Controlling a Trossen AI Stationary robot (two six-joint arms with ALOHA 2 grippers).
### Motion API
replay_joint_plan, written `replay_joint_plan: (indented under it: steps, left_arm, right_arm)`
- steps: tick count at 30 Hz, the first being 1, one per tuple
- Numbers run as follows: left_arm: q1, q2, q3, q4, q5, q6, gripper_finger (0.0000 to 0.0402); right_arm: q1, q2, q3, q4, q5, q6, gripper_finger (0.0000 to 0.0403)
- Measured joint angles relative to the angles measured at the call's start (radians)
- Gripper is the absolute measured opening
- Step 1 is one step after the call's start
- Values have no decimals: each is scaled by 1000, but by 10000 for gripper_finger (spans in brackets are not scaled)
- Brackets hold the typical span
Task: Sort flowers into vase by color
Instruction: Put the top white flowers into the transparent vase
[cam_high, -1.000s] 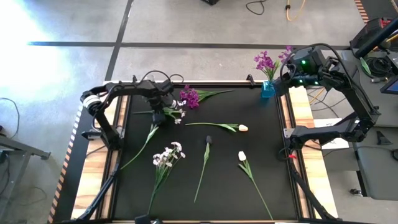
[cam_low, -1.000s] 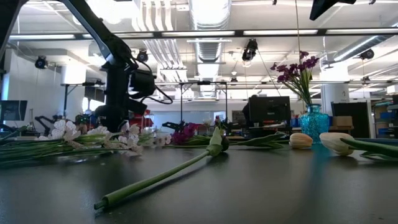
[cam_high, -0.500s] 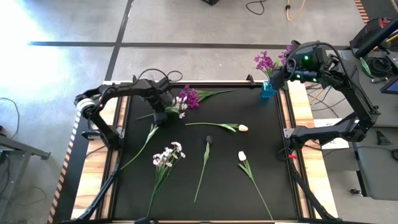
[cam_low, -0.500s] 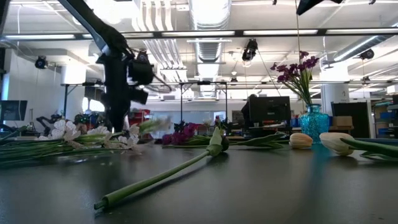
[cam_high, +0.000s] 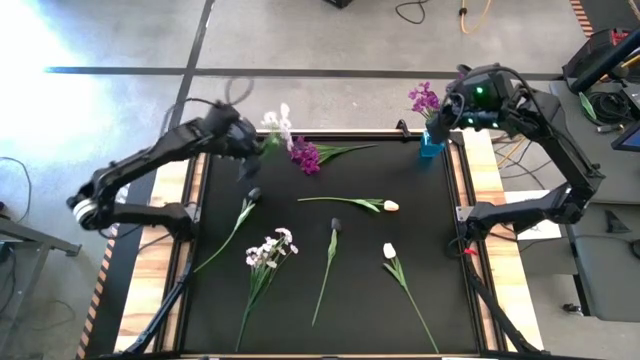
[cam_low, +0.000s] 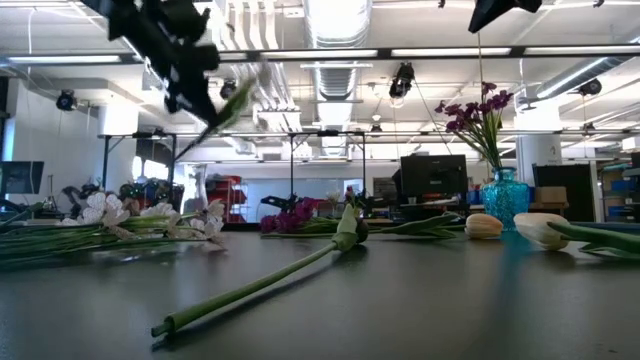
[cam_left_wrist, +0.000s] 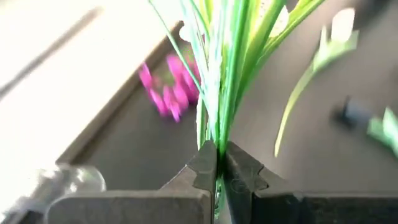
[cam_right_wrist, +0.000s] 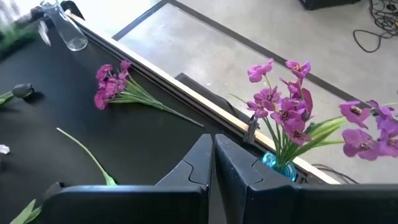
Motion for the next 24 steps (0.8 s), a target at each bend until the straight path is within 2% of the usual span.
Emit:
replay_joint_plan:
  steps: [7,10,15,19,24]
  left_arm:
    - [85,-90,0,322,0,-146,0]
    - [147,-99,1,433,-22,-160,0]
    - [263,-109,-1,526,-63,-132,0]
    - [354,-111,-55,668,-80,-90,0]
    - [417,-112,-149,754,-24,-147,0]
  right_arm:
    - [3,37,0,67,-6,-33,13]
    - [4,46,0,77,-18,-35,13]
    - [10,53,0,90,-19,-36,13]
    - [12,53,0,92,-20,-36,13]
    - [12,53,0,92,-20,-33,13]
